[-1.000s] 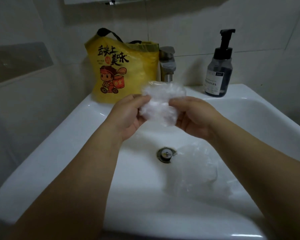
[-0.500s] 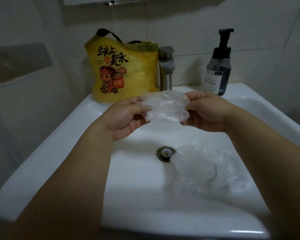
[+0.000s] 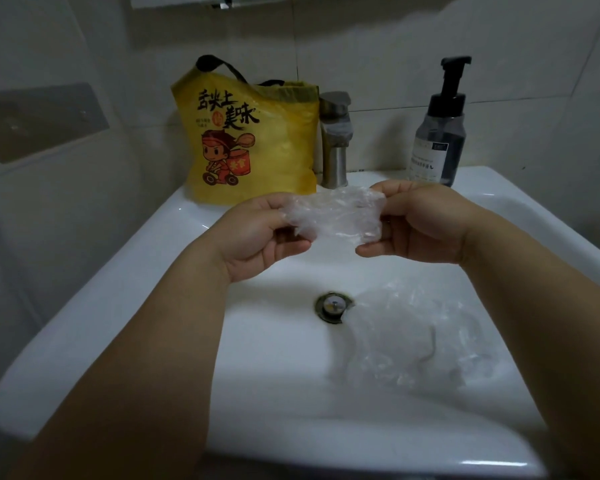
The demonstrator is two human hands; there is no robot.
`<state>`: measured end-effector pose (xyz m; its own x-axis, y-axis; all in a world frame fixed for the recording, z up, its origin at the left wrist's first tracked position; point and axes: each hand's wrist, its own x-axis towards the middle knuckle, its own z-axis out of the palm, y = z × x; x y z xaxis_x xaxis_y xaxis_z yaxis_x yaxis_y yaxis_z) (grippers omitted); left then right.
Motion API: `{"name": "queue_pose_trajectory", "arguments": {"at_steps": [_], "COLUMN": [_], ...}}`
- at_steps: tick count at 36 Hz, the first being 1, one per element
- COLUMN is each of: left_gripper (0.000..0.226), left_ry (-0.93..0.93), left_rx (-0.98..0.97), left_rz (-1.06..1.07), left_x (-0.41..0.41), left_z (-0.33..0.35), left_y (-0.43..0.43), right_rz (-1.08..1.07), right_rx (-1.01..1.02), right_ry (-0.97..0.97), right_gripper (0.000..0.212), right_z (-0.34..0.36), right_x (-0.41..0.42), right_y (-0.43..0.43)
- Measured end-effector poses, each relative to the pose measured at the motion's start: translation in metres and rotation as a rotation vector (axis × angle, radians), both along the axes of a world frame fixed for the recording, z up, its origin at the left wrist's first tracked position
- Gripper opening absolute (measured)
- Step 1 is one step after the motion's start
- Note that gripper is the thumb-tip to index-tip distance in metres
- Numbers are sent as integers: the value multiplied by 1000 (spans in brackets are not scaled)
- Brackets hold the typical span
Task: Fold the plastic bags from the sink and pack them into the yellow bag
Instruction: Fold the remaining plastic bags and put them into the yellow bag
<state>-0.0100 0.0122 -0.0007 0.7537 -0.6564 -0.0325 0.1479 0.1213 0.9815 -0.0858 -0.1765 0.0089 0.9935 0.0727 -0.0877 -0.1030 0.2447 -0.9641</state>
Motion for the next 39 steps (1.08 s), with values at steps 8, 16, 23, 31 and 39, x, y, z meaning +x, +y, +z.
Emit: {"name": "queue_pose_trajectory", "arguments": {"at_steps": [8,16,23,31,39], "left_gripper": [25,51,12,31,28], "left_ry": [-22,-19,-325,-420,-598], "left_rx": [26,128,283,239,280], "left_rz": [30,188,241,238,331], "left_x": [-1,1,0,2,1], "left_z": [-1,0,-7,-9,-11], "left_y": [-3,-4,-8,-5,-8], "right_rz": [-35,-167,-298,-233,-312], "right_rx": [24,-89,-325,-444,-805], "right_ry": [7,29,-105,-160,-277], "right_gripper": [40,53,25,41,51], "right_z": [0,-3,-11,-10,-12], "right_x": [-1,2,9,6,7], "right_y": [4,9,20,17,12]}}
